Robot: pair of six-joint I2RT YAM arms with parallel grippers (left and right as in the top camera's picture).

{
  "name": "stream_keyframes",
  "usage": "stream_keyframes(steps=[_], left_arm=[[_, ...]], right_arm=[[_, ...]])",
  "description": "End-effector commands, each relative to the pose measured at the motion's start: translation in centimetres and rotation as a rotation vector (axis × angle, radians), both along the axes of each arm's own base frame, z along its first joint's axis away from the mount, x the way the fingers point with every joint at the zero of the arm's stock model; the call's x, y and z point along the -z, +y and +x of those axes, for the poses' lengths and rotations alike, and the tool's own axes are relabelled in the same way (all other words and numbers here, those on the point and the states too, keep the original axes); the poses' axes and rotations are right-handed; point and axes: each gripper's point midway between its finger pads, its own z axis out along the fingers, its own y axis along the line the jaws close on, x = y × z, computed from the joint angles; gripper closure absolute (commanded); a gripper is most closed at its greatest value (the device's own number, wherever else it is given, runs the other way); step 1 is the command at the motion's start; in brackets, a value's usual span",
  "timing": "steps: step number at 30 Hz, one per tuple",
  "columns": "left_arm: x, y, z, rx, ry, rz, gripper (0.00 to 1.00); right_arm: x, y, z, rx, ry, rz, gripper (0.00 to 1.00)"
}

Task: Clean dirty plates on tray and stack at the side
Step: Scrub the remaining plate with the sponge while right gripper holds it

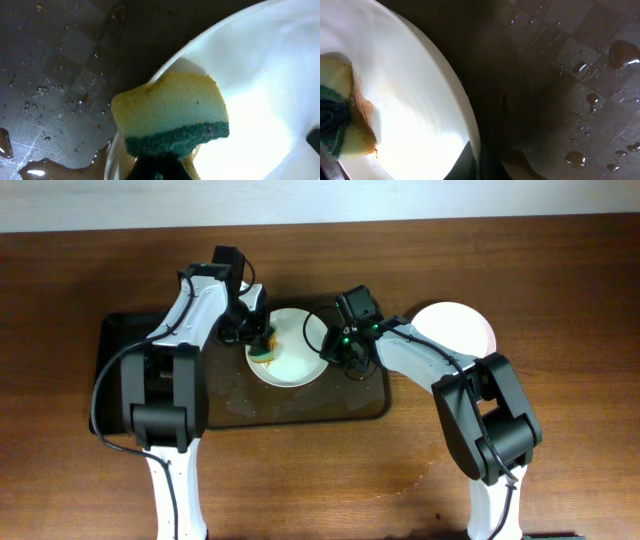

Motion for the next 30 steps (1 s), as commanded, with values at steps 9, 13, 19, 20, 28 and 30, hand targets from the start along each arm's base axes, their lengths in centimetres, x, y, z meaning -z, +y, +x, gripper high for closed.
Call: stream_keyframes(steps=[9, 13, 19, 20, 28, 30], left_arm=[[2.2, -6.2, -1.4, 0.271, -0.053, -0.191, 0.99], [2.9, -2.5, 4.1, 0.147, -0.235, 0.045, 0.99], [3.5, 4.9, 2.6, -0.063, -0.151, 0.449, 0.99], [3.6, 5.0, 1.4, -0.051, -0.104, 0.457, 0.99], [3.2, -1.8, -6.8, 0.433, 0.15, 0.065, 1.0], [2.2, -5.0, -7.2, 0.512, 0.112, -0.145, 0.99]], right_arm=[[1.9, -0.5, -0.5, 0.008, 0.043, -0.016, 0.96], [1.8, -0.4, -0.4, 0.008, 0.04, -0.014, 0.96], [1.8, -0.4, -0.4, 0.008, 0.04, -0.014, 0.96], [1.8, -0.4, -0.4, 0.007, 0.04, -0.015, 0.96], [1.8, -0.4, -0.3, 0.008, 0.036, -0.012, 0.96], [1.8, -0.4, -0.3, 0.008, 0.037, -0.012, 0.96]])
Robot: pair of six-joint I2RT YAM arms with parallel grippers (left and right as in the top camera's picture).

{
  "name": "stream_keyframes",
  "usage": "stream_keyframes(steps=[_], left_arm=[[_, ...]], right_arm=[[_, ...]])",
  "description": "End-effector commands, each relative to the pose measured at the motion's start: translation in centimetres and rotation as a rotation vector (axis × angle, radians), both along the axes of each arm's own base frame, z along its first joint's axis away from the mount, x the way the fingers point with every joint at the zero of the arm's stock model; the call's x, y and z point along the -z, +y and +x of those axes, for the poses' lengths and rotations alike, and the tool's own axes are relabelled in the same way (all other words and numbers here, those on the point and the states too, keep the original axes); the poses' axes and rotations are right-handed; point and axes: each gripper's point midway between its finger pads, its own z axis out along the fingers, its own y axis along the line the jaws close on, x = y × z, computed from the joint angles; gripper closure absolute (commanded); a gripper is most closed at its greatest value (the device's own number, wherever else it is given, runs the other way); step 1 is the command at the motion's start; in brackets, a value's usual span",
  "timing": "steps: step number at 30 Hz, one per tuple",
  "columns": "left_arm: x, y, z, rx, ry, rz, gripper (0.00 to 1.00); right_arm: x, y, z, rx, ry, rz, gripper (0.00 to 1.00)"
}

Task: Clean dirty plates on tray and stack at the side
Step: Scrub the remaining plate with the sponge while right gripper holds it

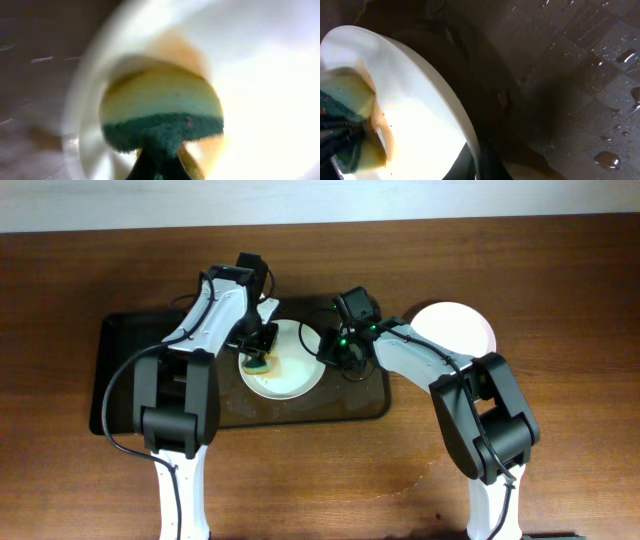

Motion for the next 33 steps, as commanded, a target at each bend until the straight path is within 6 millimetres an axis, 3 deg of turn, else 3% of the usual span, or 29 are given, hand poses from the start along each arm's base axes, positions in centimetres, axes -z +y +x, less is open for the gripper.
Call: stream_keyframes(steps=[1, 5, 10, 14, 17, 19, 21, 24, 27, 31, 33], left_arm=[[2.2, -5.5, -3.4, 0.192, 0.129, -0.339, 1.0], [2.6, -5.7, -0.8, 0.075, 0.048, -0.318, 0.99], [3.9, -1.2, 4.3, -0.234, -0.148, -0.016, 0.99], [2.3, 4.5, 3.9, -0.428, -0.191, 0.31, 0.99], [1.4, 6.4, 2.3, -0.475, -0.159, 0.424, 0.99], [1.6, 5.7, 0.6, -0.403, -0.068, 0.396, 0.99], [2.2, 2.2, -0.4, -0.206, 0.031, 0.186, 0.99], [2.1, -1.9, -0.1, -0.083, 0.043, -0.061, 0.99], [1.8, -4.1, 3.2, -0.067, -0.084, -0.184, 0.99], [0.7, -5.3, 8.4, -0.051, -0.299, -0.242, 0.99], [0.1, -5.7, 10.0, -0.063, -0.367, -0.262, 1.0]], right_arm=[[1.8, -1.4, 0.1, 0.06, 0.036, -0.041, 0.96], [1.8, -1.3, 0.1, 0.058, 0.037, -0.039, 0.96], [1.8, -1.3, 0.1, 0.056, 0.036, -0.039, 0.96], [1.8, -1.4, 0.1, 0.058, 0.035, -0.039, 0.96], [1.8, -1.5, 0.2, 0.061, 0.035, -0.039, 0.96], [1.8, -1.5, 0.2, 0.06, 0.037, -0.036, 0.96], [1.7, -1.5, 0.2, 0.06, 0.037, -0.035, 0.96], [1.7, -1.4, 0.1, 0.056, 0.04, -0.03, 0.96], [1.7, -1.4, 0.1, 0.056, 0.04, -0.03, 0.96], [1.7, -1.4, 0.1, 0.049, 0.037, -0.031, 0.96], [1.7, -1.4, 0.1, 0.049, 0.037, -0.031, 0.96]])
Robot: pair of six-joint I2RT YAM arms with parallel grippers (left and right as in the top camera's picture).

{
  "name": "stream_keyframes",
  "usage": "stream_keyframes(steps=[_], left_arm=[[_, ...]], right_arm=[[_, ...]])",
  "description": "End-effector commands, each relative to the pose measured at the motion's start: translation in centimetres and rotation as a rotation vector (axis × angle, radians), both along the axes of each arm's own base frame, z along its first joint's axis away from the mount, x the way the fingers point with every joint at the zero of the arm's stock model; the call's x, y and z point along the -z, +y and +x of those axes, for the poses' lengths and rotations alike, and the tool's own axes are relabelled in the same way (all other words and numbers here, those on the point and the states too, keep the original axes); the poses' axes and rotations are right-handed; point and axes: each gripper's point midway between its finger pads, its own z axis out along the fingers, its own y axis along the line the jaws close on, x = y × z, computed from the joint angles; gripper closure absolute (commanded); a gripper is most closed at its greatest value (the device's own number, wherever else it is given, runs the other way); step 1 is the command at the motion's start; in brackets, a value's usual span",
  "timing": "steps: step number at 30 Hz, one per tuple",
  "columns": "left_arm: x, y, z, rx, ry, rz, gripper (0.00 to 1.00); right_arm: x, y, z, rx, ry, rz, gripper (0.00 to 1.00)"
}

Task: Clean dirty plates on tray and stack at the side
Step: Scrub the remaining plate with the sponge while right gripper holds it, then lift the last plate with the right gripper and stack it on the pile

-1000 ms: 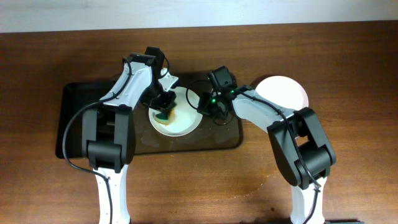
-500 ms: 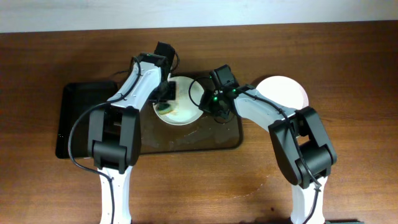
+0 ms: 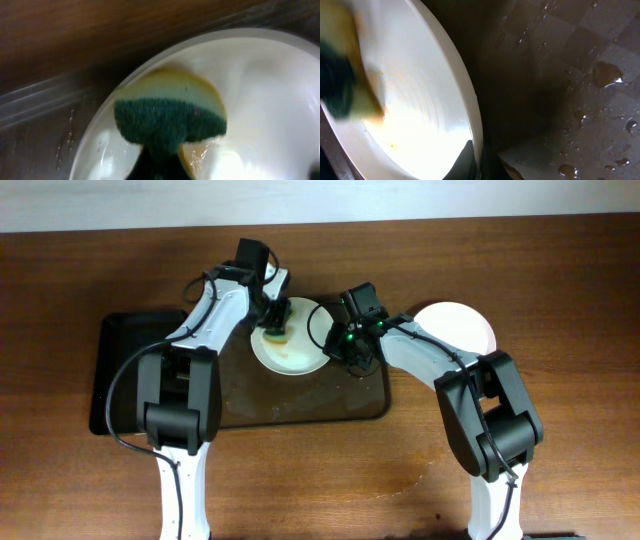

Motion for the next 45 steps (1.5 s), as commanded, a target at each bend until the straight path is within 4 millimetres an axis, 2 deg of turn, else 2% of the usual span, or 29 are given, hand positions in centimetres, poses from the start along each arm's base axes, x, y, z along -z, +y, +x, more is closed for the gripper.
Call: stream_keyframes(steps=[1, 4, 7, 9, 11, 14, 16, 18, 21, 22, 26, 29, 32, 36, 41, 45], left_arm=[[0.8, -1.6, 1.3, 0.031, -0.051, -0.062, 0.99], [-0.5, -1.4, 1.4, 0.018, -0.035, -0.061, 0.99], [-3.6, -0.2, 0.1, -0.001, 0.046, -0.037, 0.99], [-8.2, 2.2, -0.9, -0.056, 0.092, -0.024, 0.99], [-12.9, 5.5, -1.0, -0.177, 0.08, -0.008, 1.0], [-16.9, 8.8, -0.7, -0.243, 0.029, -0.019, 0.99], [-18.3, 11.7, -0.4, -0.301, 0.003, -0.024, 1.0], [-18.3, 15.1, -0.4, -0.369, 0.007, -0.024, 0.99], [-17.5, 18.5, -0.7, -0.437, 0.029, -0.022, 0.99], [-17.0, 19.5, -0.8, -0.458, 0.038, -0.022, 0.99], [-14.9, 20.4, -0.9, -0.477, 0.068, -0.02, 0.99], [-13.0, 20.4, -1.0, -0.477, 0.095, -0.018, 1.0], [-11.4, 20.4, -1.1, -0.48, 0.117, -0.018, 0.99], [-11.0, 20.4, -1.1, -0.48, 0.118, -0.018, 1.0], [-11.1, 20.4, -0.9, -0.48, 0.111, -0.018, 1.0], [-11.1, 20.4, -0.9, -0.48, 0.11, -0.019, 1.0]], right_arm=[[1.7, -0.1, -0.9, -0.027, 0.028, -0.034, 0.96], [1.7, 0.0, -1.0, -0.038, 0.027, -0.032, 0.96], [1.7, 0.0, -1.0, -0.039, 0.028, -0.031, 0.96], [1.4, 0.4, -1.2, -0.064, 0.027, -0.009, 0.96], [0.5, 1.3, -1.4, -0.135, 0.016, 0.048, 0.96], [-1.0, 1.3, -1.4, -0.172, -0.014, 0.061, 0.96], [-2.9, 0.8, -1.2, -0.183, -0.055, 0.041, 0.96], [-5.4, -0.3, -1.3, -0.193, -0.114, -0.018, 0.96], [-8.7, -2.5, -1.8, -0.197, -0.209, -0.193, 0.96], [-10.0, -3.7, -2.0, -0.167, -0.251, -0.298, 0.96], [-14.9, -6.8, -2.3, -0.112, -0.473, -0.752, 0.96], [-17.8, -6.6, -3.2, -0.094, -0.628, -1.065, 0.96], [-20.8, -5.4, -4.2, -0.022, -0.781, -1.288, 0.96], [-22.8, -3.4, -5.2, -0.007, -0.885, -1.376, 0.96], [-27.3, -3.3, -6.3, 0.145, -0.96, -1.542, 0.96], [-27.9, -2.9, -6.0, 0.137, -0.957, -1.548, 0.96]])
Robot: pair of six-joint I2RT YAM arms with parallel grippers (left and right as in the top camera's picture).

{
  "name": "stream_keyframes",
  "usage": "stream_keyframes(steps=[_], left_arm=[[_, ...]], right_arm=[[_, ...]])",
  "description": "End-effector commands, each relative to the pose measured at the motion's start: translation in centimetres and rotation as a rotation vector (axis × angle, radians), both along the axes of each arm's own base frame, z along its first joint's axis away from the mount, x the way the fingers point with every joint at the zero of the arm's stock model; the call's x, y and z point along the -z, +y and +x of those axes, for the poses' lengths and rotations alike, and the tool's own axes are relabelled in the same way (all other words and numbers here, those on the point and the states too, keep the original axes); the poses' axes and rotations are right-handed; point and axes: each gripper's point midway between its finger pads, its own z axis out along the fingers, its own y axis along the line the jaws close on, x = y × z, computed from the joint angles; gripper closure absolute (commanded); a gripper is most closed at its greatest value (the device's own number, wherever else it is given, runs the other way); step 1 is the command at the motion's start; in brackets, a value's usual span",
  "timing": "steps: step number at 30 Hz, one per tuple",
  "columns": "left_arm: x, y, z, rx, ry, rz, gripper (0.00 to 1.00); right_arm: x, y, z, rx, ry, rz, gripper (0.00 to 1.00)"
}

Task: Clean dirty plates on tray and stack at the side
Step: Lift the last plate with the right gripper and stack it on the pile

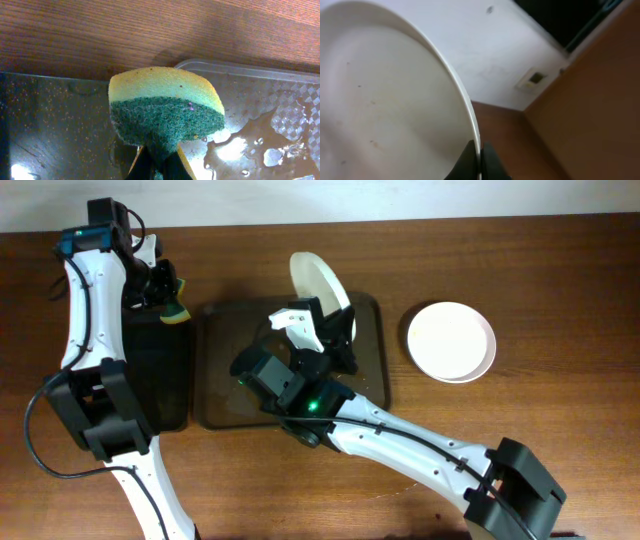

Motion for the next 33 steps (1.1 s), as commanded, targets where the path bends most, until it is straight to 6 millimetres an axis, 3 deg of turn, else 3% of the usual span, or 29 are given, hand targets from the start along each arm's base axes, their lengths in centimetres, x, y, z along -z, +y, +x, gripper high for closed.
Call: stream_keyframes(steps=[1, 7, 11, 15, 19, 22, 25, 27, 31, 33], left_arm=[[-0.5, -0.1, 0.0, -0.013, -0.009, -0.005, 0.99], [-0.4, -0.1, 0.0, -0.013, -0.008, -0.005, 1.0], [-0.5, -0.1, 0.0, -0.012, -0.009, -0.005, 1.0], [-0.4, -0.1, 0.0, -0.013, -0.008, -0.005, 0.99], [-0.4, -0.1, 0.0, -0.012, -0.008, -0.005, 0.99], [-0.4, -0.1, 0.0, -0.012, -0.008, -0.005, 1.0], [-0.4, -0.1, 0.0, -0.012, -0.008, -0.005, 0.99], [-0.5, -0.1, 0.0, -0.012, -0.009, -0.005, 1.0], [-0.4, -0.1, 0.0, -0.012, -0.008, -0.005, 0.99], [-0.4, -0.1, 0.0, -0.012, -0.008, -0.005, 0.99]], right_arm=[[-1.5, -0.5, -0.7, 0.058, -0.016, -0.075, 0.96], [-1.0, -0.1, -0.2, 0.024, 0.001, -0.052, 0.96], [1.8, 3.4, 1.2, -0.203, 0.139, 0.036, 0.96], [4.9, 6.3, 1.2, -0.377, 0.267, 0.19, 0.96], [6.7, 5.7, 0.7, -0.414, 0.395, 0.451, 0.96], [6.0, 4.3, 0.6, -0.46, 0.507, 0.697, 0.96], [4.2, 0.9, 1.2, -0.494, 0.577, 0.889, 0.96], [3.6, -4.3, 2.0, -0.412, 0.587, 1.024, 0.96], [6.4, -16.1, 2.0, -0.065, 0.598, 1.121, 0.96], [8.2, -20.4, 1.4, 0.088, 0.603, 1.126, 0.96]])
